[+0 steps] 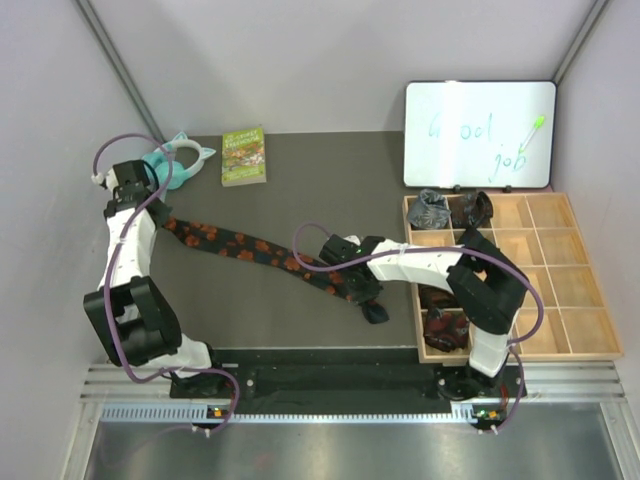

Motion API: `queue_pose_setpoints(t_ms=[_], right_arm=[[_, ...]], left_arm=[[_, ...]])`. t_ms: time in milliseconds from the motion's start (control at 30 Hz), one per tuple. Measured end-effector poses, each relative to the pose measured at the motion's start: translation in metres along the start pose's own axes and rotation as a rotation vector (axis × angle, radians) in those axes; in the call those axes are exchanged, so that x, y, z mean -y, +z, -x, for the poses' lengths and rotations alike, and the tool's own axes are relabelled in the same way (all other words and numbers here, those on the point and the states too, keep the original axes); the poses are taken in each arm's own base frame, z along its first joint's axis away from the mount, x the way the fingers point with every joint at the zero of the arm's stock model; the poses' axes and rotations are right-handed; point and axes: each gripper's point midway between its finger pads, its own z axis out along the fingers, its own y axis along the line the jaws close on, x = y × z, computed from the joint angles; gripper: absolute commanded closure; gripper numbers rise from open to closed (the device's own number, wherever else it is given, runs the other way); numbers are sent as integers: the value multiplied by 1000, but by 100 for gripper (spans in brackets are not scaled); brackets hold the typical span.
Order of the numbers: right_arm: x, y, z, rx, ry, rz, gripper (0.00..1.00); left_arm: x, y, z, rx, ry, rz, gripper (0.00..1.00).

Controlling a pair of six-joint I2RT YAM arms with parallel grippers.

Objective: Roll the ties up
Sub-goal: Flatten out the tie at the center of the board.

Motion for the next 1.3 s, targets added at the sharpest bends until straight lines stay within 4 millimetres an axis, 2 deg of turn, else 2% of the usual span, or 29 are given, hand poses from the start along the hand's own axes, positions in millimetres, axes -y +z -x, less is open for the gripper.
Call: queue_pose_setpoints(t_ms=[233,367,500,600,700,833,1067,1167,1267,1300], right_arm=[[12,-5,0,-13,-51,-56,100],[29,-23,6,-25,-100,-101,100],[53,-64,32,52,-77,-95,100],[88,-102,53,154,-2,-110,100],[128,-137,60,243,75,-144,100],[165,-159,54,292,128,-201,100],[209,-160,22,285,159,-272,100],[233,-167,15,309,213,-307,100],[256,-172,12,331,282,-342,100],[260,-171,10,329,293,-350,100]], left_arm=[[-1,-5,-3,-2,-5,-17,100],[-4,-7,-11,-16,-2,-21,100],[-5,-7,-24,-62,1,-27,100],[-6,-8,-35,-100,-8,-29,100],[-8,-12,-51,-150,-35,-36,100],[-7,-22,-83,-248,-99,-78,100],[-20,-43,-152,-392,-168,-82,100],[-25,-53,-167,-407,-182,-83,100],[-29,-59,-173,-400,-196,-81,100],[-29,-60,-174,-398,-196,-81,97]])
